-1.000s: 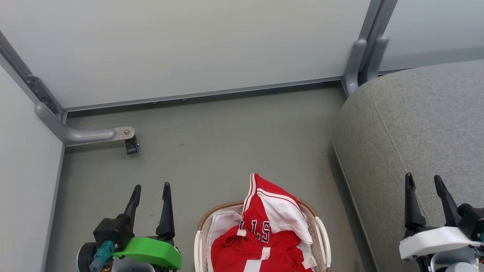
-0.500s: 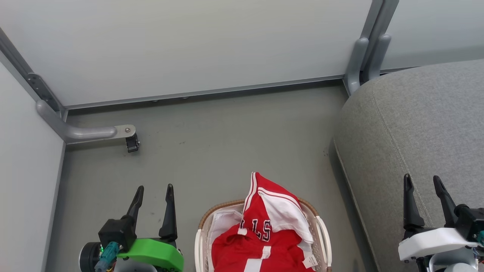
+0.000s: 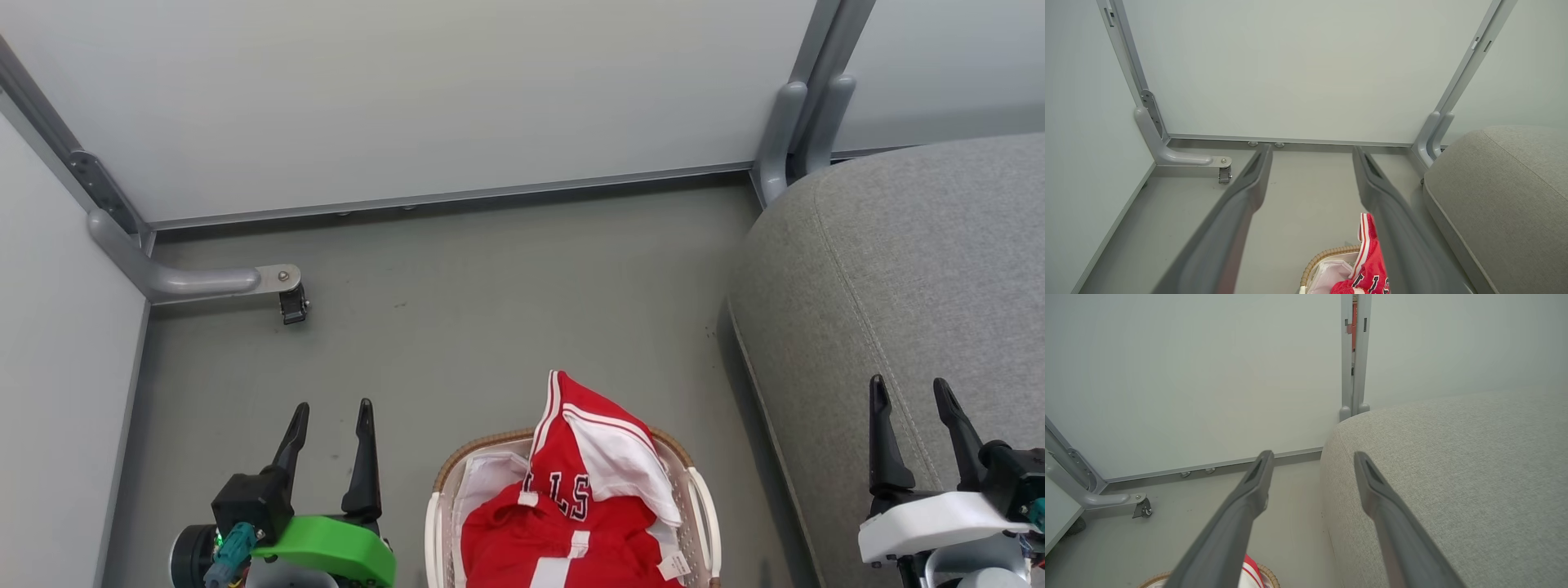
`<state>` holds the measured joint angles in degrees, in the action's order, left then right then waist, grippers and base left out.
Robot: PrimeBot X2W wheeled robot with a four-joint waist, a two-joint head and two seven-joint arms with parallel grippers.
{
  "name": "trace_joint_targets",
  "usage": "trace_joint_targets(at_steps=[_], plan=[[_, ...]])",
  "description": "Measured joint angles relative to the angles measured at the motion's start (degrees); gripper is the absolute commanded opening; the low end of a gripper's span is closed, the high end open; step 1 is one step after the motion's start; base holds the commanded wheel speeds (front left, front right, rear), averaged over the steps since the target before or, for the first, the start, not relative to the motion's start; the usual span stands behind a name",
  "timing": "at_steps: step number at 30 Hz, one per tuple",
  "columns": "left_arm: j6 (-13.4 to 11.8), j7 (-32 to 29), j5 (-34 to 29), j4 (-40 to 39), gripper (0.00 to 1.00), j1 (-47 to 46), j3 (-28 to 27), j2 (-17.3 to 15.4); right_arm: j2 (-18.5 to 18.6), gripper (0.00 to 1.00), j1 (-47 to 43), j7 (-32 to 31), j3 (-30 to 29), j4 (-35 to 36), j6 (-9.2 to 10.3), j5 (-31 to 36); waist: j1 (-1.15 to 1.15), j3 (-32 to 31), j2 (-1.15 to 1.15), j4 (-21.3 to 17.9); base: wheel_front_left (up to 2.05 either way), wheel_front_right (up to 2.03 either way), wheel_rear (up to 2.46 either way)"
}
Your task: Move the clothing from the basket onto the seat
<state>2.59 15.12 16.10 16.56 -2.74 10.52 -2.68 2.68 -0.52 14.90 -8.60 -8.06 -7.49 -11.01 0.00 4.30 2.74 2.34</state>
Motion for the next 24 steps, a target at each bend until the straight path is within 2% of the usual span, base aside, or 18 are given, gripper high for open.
trace_joint_targets(at_steps=[14, 24], plan=[[0.3, 0.01, -0.02, 0.15, 1.0, -0.34, 0.91, -0.01, 0.0, 1.0, 0.05, 0.0, 0.46, 0.36, 0.0, -0.07, 0.0, 0.42, 0.0, -0.05, 0.0, 0.0, 0.0], [1.98, 0.02, -2.85, 4.72, 1.0, -8.79, 5.82, -0.04, 0.0, 1.0, 3.13, 0.01, 0.1, 1.94, 0.0, -0.07, 0.0, 4.06, 0.0, -0.47, 0.0, 0.0, 0.0]])
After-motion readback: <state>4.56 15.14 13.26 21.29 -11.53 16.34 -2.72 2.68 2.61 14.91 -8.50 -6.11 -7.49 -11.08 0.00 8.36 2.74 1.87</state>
